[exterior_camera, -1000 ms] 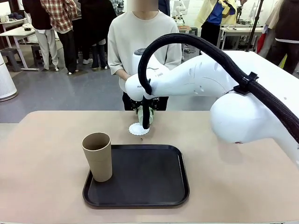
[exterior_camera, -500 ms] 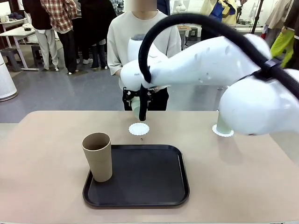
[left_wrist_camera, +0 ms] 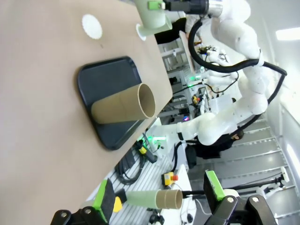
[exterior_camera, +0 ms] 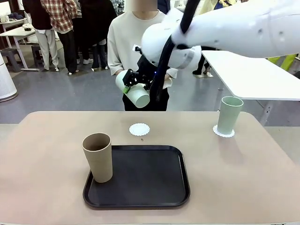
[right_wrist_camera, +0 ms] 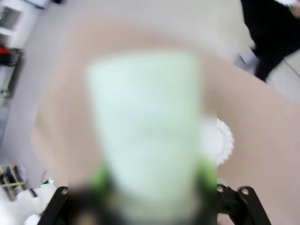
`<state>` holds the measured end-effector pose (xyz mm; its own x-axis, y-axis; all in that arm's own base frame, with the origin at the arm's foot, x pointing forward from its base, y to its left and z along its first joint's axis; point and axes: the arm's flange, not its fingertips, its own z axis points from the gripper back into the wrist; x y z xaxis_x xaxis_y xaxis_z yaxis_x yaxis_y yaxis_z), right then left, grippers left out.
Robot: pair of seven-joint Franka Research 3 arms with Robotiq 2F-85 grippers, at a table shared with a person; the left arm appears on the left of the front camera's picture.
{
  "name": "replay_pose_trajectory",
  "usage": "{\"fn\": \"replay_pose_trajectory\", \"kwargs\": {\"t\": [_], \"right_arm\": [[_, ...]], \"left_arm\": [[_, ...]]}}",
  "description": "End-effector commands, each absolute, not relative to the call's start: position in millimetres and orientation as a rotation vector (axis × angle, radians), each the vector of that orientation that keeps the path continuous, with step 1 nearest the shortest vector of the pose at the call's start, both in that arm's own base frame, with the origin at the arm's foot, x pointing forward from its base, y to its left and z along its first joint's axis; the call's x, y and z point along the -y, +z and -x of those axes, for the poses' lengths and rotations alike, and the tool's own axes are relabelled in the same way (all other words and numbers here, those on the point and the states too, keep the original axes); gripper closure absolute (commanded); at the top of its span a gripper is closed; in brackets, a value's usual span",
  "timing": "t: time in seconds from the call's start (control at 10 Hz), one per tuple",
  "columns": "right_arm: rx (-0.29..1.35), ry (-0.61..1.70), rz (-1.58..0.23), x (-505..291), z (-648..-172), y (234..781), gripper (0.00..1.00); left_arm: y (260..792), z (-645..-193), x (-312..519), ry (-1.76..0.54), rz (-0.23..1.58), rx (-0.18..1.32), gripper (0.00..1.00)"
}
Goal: Place coasters on the table and set cups on them.
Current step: Take one Reusable plastic cup from the Flat Tray and place it on a coaster set by the human.
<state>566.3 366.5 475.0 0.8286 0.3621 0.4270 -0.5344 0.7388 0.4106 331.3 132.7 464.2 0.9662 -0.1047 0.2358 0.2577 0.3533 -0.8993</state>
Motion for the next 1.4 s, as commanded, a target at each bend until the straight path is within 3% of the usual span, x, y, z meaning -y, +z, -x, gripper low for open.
{"fn": "replay_pose_trajectory", "kwargs": {"t": [0.0, 0.2, 0.3, 0.6, 0.7, 0.8, 0.9, 1.1, 1.3], "right_arm": [[0.333, 0.729, -0.912, -280.5, -556.3, 427.0, 0.52], [0.441, 0.727, -0.966, -271.1, -563.8, 396.3, 0.52], [0.417, 0.627, -0.775, -336.8, -580.2, 460.7, 0.52], [0.417, 0.627, -0.775, -336.8, -580.2, 460.7, 0.52], [0.447, 0.657, -0.816, -324.1, -581.3, 450.2, 0.15], [0.587, 0.875, -1.073, -319.6, -589.4, 429.2, 0.15], [0.706, 0.947, -1.171, -313.7, -595.4, 417.5, 0.15], [0.959, 1.000, -1.232, -305.8, -588.3, 414.8, 0.15], [1.073, 1.056, -1.145, -305.7, -575.0, 415.0, 0.15]], "left_arm": [[465.9, -329.9, -133.5, -0.240, 1.199, 0.154, 0.00], [465.9, -329.9, -133.5, -0.240, 1.199, 0.154, 0.00], [465.9, -329.9, -133.5, -0.240, 1.199, 0.154, 0.00], [465.9, -329.9, -133.5, -0.240, 1.199, 0.154, 0.00], [465.9, -329.9, -133.5, -0.240, 1.199, 0.154, 0.00], [465.9, -329.9, -133.5, -0.240, 1.199, 0.154, 0.00], [465.9, -329.9, -133.5, -0.240, 1.199, 0.154, 0.00], [465.9, -329.9, -133.5, -0.240, 1.199, 0.154, 0.00], [465.9, -329.9, -133.5, -0.240, 1.199, 0.154, 0.00]]}}
